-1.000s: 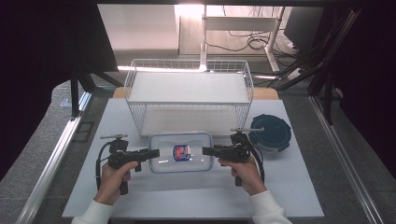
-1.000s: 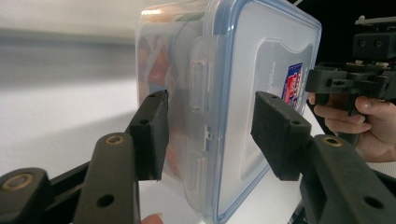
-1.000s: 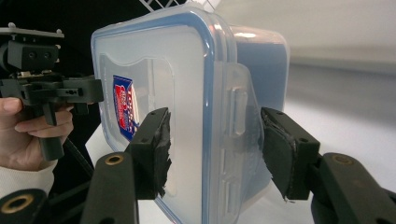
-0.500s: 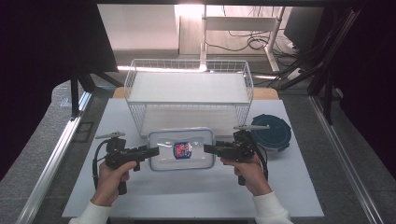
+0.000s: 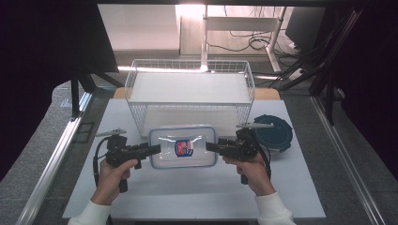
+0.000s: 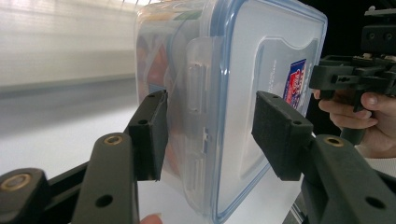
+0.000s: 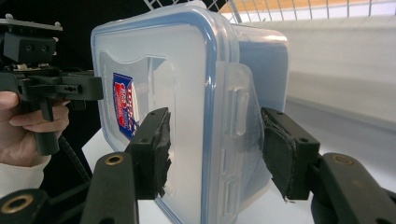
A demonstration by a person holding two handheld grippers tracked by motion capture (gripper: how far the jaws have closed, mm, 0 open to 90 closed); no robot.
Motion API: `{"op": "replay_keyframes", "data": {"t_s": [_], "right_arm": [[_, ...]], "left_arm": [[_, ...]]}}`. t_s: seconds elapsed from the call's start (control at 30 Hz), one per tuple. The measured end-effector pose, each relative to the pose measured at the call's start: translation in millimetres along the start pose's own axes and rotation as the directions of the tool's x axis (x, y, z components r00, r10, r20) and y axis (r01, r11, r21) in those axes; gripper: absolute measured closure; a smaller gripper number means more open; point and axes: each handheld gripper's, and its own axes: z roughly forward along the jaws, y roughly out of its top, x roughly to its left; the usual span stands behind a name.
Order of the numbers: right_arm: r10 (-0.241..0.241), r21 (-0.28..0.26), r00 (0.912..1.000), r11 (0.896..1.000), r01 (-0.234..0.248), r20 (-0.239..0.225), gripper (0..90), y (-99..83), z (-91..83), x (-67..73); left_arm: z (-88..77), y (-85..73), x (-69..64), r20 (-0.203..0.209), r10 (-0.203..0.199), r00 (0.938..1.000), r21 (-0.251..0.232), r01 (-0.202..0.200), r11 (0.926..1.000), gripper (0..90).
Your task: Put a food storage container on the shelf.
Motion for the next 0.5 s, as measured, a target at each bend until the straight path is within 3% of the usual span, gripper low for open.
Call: {"op": "replay_keyframes", "data": {"t_s": [0.33,0.5], "right_arm": [[-0.003,-0.019,1.0000,1.000,0.003,0.003,44.6,12.9,-4.9,-1.6],[-0.016,-0.034,0.9998,0.999,0.016,0.007,45.0,28.2,-10.8,1.5]], "left_arm": [[1.9,17.0,-2.0,0.009,0.007,0.9999,0.001,-0.007,1.0000,46.8],[0.3,31.2,-3.8,0.032,0.007,0.9995,-0.009,-0.006,0.9999,47.1]]}}
